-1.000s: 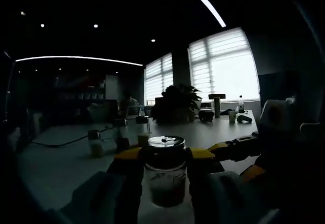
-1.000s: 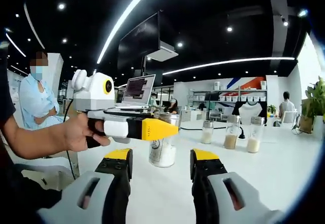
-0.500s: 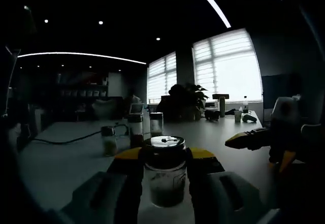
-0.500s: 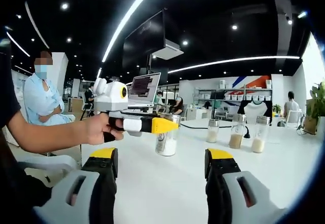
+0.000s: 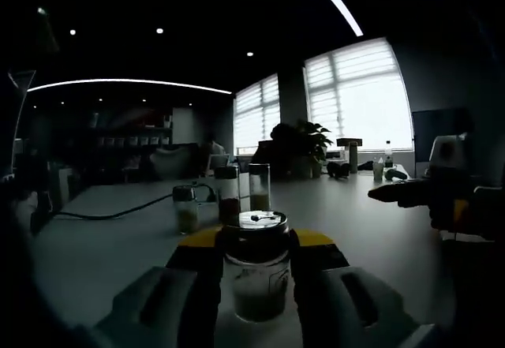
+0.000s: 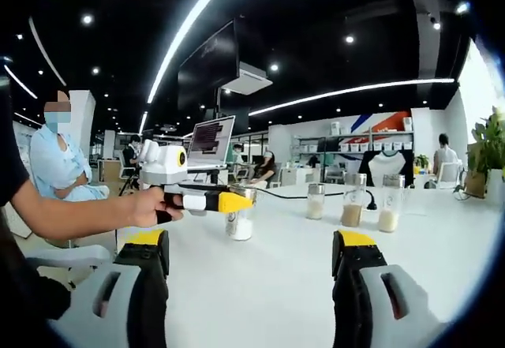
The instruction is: Rotate the seasoning bottle until the label or dispensing opening points toward the visible target arrow and the bottle remains upright within the marked orientation range
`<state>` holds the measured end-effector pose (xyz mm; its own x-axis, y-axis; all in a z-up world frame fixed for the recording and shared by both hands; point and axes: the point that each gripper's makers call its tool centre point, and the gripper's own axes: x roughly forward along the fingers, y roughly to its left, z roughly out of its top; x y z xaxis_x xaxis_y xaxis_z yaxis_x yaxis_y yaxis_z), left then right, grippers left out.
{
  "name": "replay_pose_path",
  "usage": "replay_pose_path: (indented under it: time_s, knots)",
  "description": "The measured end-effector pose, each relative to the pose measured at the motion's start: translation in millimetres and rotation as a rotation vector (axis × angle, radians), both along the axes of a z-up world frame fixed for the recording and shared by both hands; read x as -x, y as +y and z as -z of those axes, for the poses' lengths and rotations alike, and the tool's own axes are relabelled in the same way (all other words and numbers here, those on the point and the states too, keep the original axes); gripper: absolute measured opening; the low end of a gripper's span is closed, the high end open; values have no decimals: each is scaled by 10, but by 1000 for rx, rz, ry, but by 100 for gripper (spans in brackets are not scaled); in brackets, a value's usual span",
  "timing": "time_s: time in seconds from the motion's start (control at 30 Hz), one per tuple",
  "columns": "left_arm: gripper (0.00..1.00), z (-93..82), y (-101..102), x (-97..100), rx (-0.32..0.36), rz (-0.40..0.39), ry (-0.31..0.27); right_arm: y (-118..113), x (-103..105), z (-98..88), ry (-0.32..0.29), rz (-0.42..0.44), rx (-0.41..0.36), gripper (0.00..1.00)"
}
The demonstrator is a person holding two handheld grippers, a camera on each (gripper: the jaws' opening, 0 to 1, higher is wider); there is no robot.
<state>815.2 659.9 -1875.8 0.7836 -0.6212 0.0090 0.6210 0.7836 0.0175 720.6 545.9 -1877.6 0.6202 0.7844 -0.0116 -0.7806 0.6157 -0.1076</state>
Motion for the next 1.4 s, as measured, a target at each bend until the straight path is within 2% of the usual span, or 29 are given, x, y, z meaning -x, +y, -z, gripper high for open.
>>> replay_pose_path:
  time_s: [0.07,0.1,0.3,0.53,0.73,0.9,1.0,1.4]
  knots:
    - [35,21,12,-25,1,-3,4,19,13,-3,21,-16,-16,99]
    - [35,27,14,-26,1,-4,5,20,34,-3,39,-31,-26,99]
    - [35,53,45,-58,1,-16,12,-32,-12,-22,37,-9,-44,99]
    - [35,121,72,-71,-29,-17,12,-104,-72,-12,43,23,-55,99]
    - [35,132,90,-77,4,-10,4,-206,-142,-31,29,77,-69,99]
    - [35,136,104,-71,31,11,-6,-218,-159,7,41,80,-71,99]
    - [35,126,78,-56,10,7,-28,-209,-159,22,44,79,-68,99]
    - [35,127,77,-74,22,23,-12,-224,-168,41,48,82,-64,99]
